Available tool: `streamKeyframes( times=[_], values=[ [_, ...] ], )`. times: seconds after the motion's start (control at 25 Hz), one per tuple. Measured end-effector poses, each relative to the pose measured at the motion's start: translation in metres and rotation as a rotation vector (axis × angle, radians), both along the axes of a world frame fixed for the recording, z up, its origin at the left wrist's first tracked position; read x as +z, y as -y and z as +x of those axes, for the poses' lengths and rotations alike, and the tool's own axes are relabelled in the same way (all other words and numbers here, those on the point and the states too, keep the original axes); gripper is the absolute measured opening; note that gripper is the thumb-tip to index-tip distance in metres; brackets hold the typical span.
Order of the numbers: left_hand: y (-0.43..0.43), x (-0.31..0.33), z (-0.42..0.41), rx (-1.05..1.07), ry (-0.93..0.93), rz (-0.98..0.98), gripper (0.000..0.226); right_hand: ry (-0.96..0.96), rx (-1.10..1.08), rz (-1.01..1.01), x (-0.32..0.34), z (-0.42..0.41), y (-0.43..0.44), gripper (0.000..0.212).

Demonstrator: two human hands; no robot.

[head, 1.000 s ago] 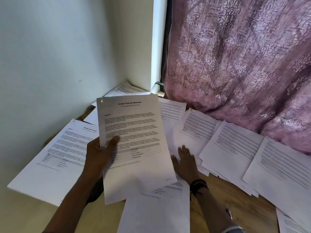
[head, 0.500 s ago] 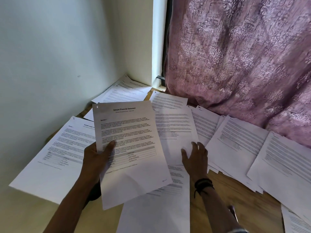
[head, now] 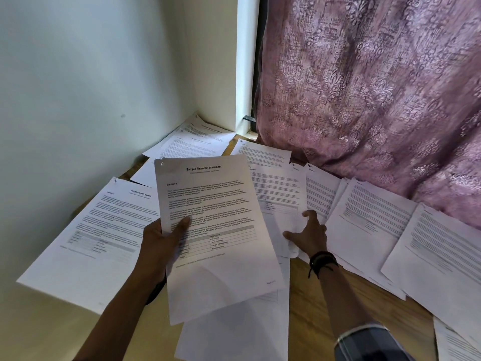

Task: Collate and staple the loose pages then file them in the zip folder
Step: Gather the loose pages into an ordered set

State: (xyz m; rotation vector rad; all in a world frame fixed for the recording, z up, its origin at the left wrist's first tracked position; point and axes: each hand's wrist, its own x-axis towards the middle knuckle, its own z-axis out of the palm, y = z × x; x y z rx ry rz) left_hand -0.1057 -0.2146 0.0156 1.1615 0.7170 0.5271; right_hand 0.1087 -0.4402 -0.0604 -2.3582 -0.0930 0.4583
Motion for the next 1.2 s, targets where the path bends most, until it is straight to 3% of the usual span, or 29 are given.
streamKeyframes(
  times=[0.12, 0.32, 0.48, 0.56, 0.72, 1.0, 1.08, 1.16, 1.2],
  values=[
    [0.004, -0.001, -0.002, -0.002, -0.004, -0.002, 0.017, 0.035, 0.033, 0.024, 0.002, 0.0, 0.002, 0.071],
    [0.009, -0.001, -0.005, -0.008, -0.068, 0.073, 0.015, 0.014, -0.132, 0.385, 0.005, -0.012, 0.009, 0.075],
    [0.013, -0.005, -0.006, -0.026, -0.131, 0.156, 0.024, -0.158, 0.006, 0.672, 0.023, -0.025, 0.041, 0.039],
    [0.02, -0.003, -0.004, -0.05, -0.118, 0.14, 0.026, -0.219, 0.069, 0.745, 0.035, -0.033, 0.06, 0.036],
    [0.035, -0.004, 0.0, -0.14, -0.085, 0.019, 0.018, -0.342, 0.215, 0.839, 0.047, -0.043, 0.094, 0.063],
    [0.078, -0.007, 0.011, -0.245, -0.128, -0.091, 0.02, -0.445, 0.469, 0.896, 0.056, -0.064, 0.125, 0.081],
    [0.085, -0.01, 0.015, -0.236, -0.121, -0.031, 0.025, -0.409, 0.402, 0.821, 0.065, -0.069, 0.127, 0.071],
    [0.093, -0.007, 0.021, -0.213, -0.058, 0.035, 0.022, -0.421, 0.263, 0.797, 0.072, -0.072, 0.127, 0.04],
    [0.097, -0.004, 0.024, -0.202, -0.011, 0.072, 0.019, -0.429, 0.216, 0.801, 0.078, -0.074, 0.127, 0.045]
  ],
)
